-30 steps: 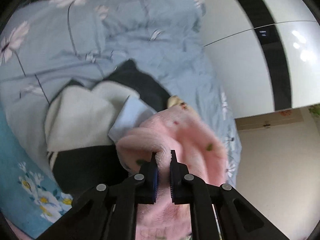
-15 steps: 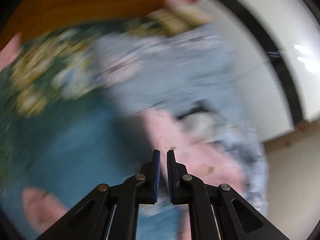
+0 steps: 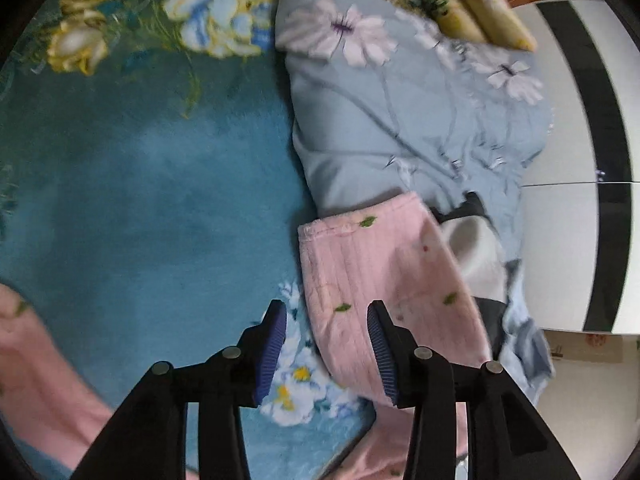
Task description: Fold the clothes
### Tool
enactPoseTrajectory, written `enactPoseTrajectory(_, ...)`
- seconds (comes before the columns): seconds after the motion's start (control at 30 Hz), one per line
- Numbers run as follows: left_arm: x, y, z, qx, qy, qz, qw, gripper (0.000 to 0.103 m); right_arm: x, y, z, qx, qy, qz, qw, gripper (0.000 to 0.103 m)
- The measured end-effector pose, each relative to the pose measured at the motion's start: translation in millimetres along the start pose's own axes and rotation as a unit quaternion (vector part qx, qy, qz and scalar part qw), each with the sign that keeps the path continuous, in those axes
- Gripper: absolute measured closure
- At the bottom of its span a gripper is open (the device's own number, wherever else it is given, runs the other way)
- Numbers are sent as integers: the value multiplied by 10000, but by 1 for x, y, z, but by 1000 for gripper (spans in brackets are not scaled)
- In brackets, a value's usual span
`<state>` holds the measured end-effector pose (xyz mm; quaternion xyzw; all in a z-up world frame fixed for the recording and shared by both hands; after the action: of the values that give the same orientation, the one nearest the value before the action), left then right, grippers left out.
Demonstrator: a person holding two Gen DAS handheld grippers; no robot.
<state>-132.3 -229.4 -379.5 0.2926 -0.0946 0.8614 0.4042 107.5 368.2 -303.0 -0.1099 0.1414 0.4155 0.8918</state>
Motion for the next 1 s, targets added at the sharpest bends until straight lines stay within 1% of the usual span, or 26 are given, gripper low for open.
enactPoseTrajectory(0.1, 7, 4, -36, -144, 251, -92, 9995, 57, 11, 0, -1, -50, -138, -56, 9999, 30)
enactPoseTrajectory(0.2, 9, 10, -65, -181, 415, -150, 9989, 57, 25, 4, -5, -130, -298, -186, 9993, 30)
enactPoseTrajectory(0.37, 5, 17, -101, -238, 616, -54, 9978, 57, 37, 10, -14, -267, -496, -285, 9980, 30)
enactPoseTrajectory(0.4, 5, 17, -107, -246, 644, -37, 9976, 59, 36, 10, -17, -285, -516, -296, 9978, 30)
enactPoseTrajectory(0.47, 6, 17, -114, -221, 609, 11, 9979, 59, 36, 11, -22, -336, -565, -317, 9973, 30)
enactPoseTrajectory(0.5, 6, 17, -116, -194, 597, 45, 9980, 63, 35, 12, -24, -352, -578, -326, 9972, 30)
enactPoseTrajectory(0.53, 6, 16, -118, -167, 587, 74, 9981, 72, 33, 13, -26, -365, -580, -334, 9971, 30)
enactPoseTrajectory(0.57, 7, 16, -117, -144, 623, 51, 9979, 78, 31, 13, -27, -365, -573, -329, 9971, 30)
enactPoseTrajectory(0.6, 8, 16, -115, -121, 658, 29, 9978, 90, 28, 14, -29, -367, -558, -320, 9973, 30)
enactPoseTrajectory(0.63, 10, 16, -114, -97, 694, 6, 9975, 97, 25, 15, -30, -369, -543, -310, 9974, 30)
enactPoseTrajectory(0.7, 12, 16, -112, -48, 759, -40, 9971, 99, 18, 16, -33, -379, -526, -271, 9975, 30)
enactPoseTrajectory(0.8, 17, 18, -91, 136, 562, -99, 9983, 99, 6, 18, -36, -379, -498, -166, 9979, 30)
enactPoseTrajectory(0.87, 17, 21, -58, 415, 305, -131, 9986, 99, -2, 19, -38, -372, -481, -110, 9981, 30)
enactPoseTrajectory(0.93, 9, 23, -26, 656, 215, -147, 9975, 99, -9, 19, -40, -364, -448, -74, 9983, 30)
enactPoseTrajectory(0.97, 0, 23, -8, 780, 208, -146, 9966, 99, -12, 18, -42, -371, -430, -65, 9984, 30)
enactPoseTrajectory(1.0, -14, 25, 10, 879, 275, -144, 9956, 99, -13, 18, -43, -377, -424, -63, 9984, 30)
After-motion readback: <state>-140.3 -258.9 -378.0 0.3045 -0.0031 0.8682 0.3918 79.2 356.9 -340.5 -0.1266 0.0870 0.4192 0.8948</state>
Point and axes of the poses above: each gripper's, at about its wrist camera, not at the fingertips, and z roughly against the way its jaws point, x to its right, y to its top, the point moved 6 cm from there along -z, roughly the way its jaws point, and after that the axes turned 10 degrees about -z, right-handed, at the moved point
